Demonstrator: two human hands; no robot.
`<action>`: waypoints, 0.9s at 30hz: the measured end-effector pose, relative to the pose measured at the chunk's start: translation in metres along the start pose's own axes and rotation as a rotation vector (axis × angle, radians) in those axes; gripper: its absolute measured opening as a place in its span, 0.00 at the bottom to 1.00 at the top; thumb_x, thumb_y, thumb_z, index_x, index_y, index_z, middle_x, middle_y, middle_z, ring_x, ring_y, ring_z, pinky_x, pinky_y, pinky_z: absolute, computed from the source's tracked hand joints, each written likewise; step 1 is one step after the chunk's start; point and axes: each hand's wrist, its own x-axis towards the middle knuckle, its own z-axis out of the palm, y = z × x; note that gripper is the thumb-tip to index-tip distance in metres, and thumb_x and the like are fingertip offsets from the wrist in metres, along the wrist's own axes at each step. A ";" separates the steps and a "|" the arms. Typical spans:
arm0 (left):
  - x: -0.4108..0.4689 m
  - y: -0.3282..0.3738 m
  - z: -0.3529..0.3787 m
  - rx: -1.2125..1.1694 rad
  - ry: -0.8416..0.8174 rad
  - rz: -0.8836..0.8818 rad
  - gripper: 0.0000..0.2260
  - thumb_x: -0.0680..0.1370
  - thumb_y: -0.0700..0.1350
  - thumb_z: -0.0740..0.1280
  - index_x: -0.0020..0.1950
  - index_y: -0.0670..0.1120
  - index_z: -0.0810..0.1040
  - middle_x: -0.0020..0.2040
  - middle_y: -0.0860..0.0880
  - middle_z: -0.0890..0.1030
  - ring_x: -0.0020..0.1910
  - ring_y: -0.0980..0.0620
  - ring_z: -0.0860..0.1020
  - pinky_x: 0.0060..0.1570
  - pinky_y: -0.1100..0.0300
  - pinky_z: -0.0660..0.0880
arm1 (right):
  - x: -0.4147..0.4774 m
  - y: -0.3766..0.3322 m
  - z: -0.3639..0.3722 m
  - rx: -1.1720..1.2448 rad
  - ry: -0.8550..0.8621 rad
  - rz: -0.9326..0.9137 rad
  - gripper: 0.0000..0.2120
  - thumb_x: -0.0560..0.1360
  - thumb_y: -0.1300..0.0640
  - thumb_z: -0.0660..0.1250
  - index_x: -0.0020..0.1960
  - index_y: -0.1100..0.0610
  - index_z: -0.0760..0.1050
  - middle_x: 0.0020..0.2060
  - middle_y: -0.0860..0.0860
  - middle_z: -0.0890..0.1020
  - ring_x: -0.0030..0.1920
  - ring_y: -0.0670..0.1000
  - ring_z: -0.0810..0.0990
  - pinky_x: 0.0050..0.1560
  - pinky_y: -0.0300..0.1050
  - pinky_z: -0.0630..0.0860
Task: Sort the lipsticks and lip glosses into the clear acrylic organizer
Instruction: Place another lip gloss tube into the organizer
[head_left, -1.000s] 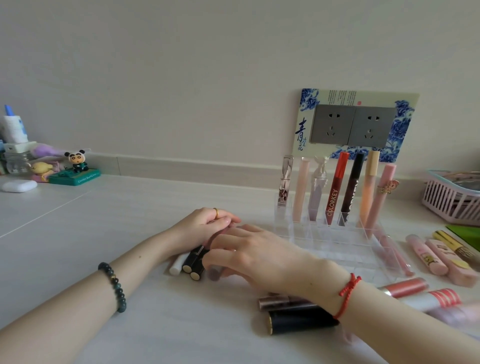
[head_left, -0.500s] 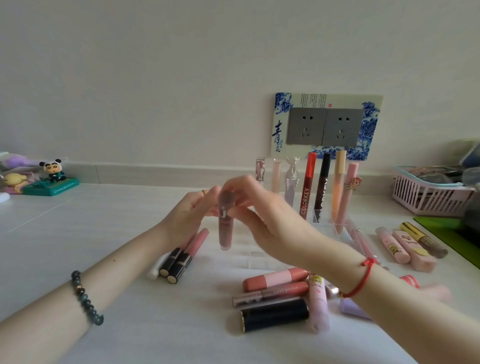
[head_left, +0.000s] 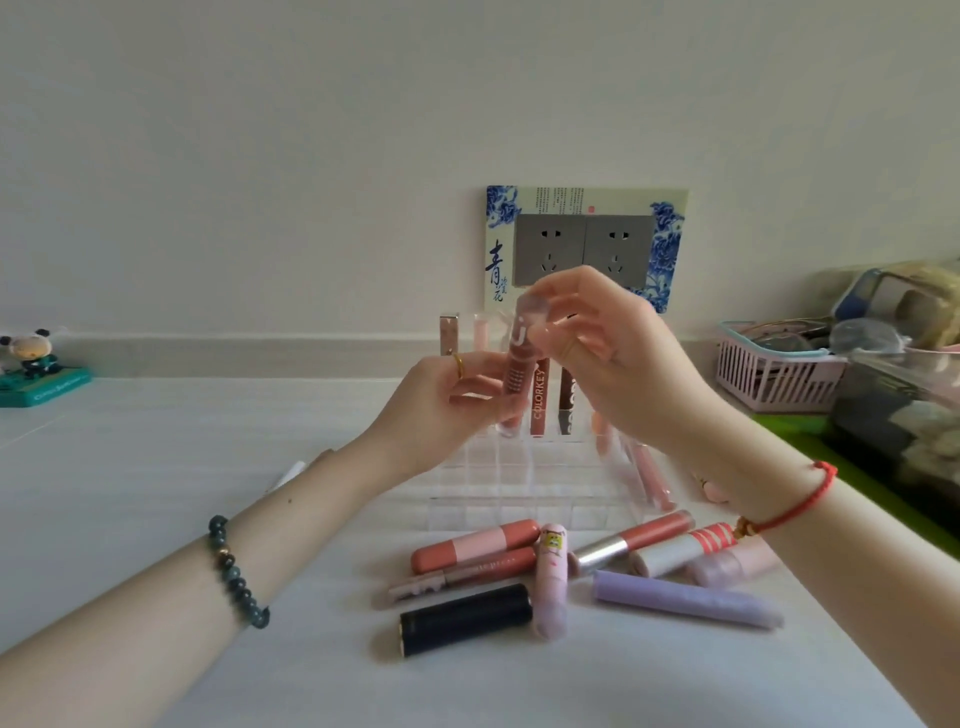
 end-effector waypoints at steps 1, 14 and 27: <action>0.003 0.001 0.005 0.001 0.012 -0.009 0.12 0.70 0.40 0.72 0.41 0.59 0.80 0.34 0.60 0.83 0.37 0.62 0.80 0.41 0.72 0.74 | 0.000 0.001 -0.005 0.002 0.012 0.015 0.10 0.75 0.60 0.64 0.49 0.45 0.70 0.47 0.49 0.80 0.44 0.44 0.81 0.49 0.38 0.78; 0.029 0.005 0.044 0.073 0.092 -0.044 0.10 0.70 0.39 0.72 0.50 0.46 0.79 0.43 0.53 0.82 0.43 0.57 0.80 0.44 0.73 0.74 | 0.012 0.026 -0.045 -0.209 0.122 0.079 0.09 0.72 0.59 0.68 0.52 0.54 0.80 0.43 0.45 0.83 0.45 0.44 0.81 0.50 0.30 0.74; 0.035 -0.004 0.057 0.078 0.156 -0.071 0.10 0.70 0.40 0.72 0.42 0.55 0.77 0.39 0.59 0.80 0.36 0.69 0.78 0.40 0.77 0.72 | 0.026 0.041 -0.045 -0.275 0.065 0.106 0.07 0.71 0.58 0.68 0.49 0.53 0.81 0.42 0.46 0.83 0.44 0.40 0.80 0.49 0.26 0.73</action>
